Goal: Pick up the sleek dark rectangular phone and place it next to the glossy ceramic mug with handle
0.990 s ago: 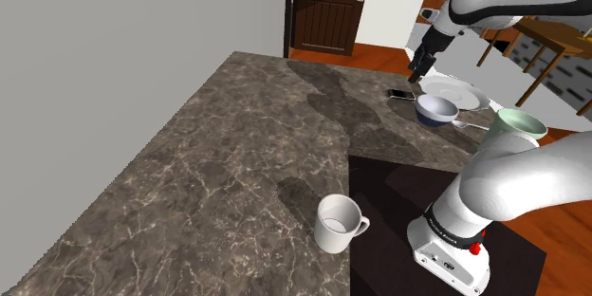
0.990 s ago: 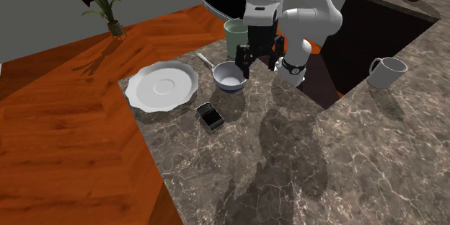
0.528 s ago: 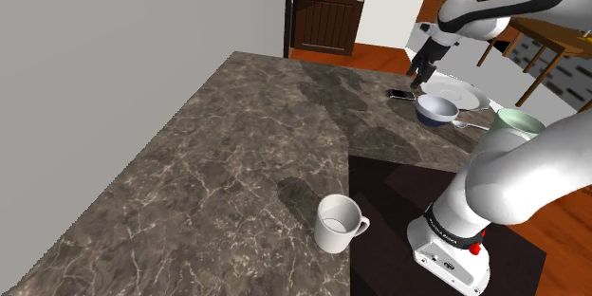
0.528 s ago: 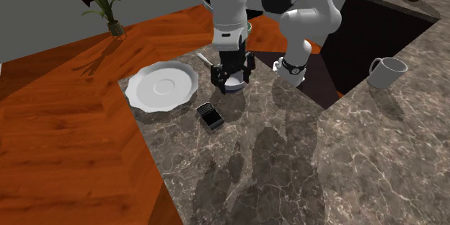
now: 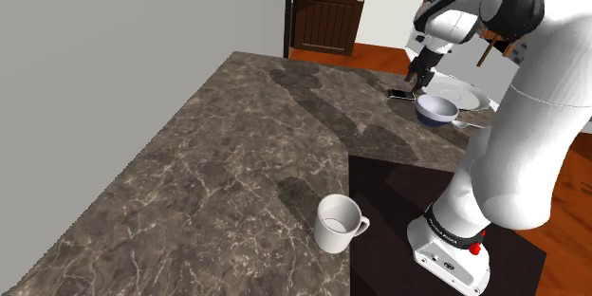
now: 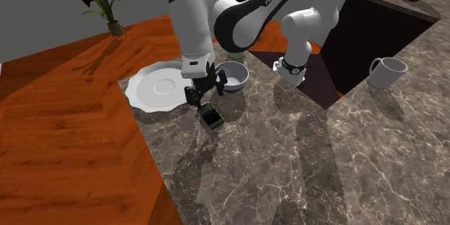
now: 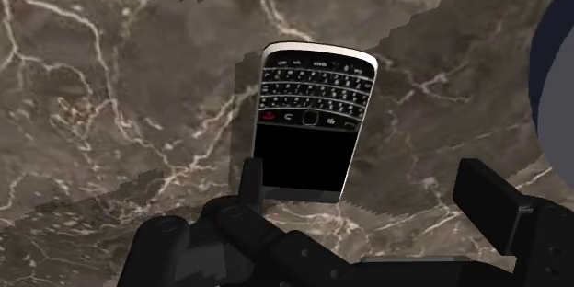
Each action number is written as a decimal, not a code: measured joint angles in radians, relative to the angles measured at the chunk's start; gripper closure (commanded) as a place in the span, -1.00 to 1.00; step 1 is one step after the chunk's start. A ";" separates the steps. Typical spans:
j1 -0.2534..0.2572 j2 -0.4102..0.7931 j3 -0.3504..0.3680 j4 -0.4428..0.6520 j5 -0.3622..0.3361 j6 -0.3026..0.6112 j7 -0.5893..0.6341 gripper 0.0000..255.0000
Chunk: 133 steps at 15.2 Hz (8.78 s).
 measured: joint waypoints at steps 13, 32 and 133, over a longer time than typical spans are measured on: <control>-0.205 0.193 0.199 0.022 0.249 0.033 -0.197 -1.00; -0.154 0.140 0.145 0.040 0.184 -0.002 -0.146 1.00; 0.110 -0.633 1.677 -0.478 -0.197 0.281 1.815 1.00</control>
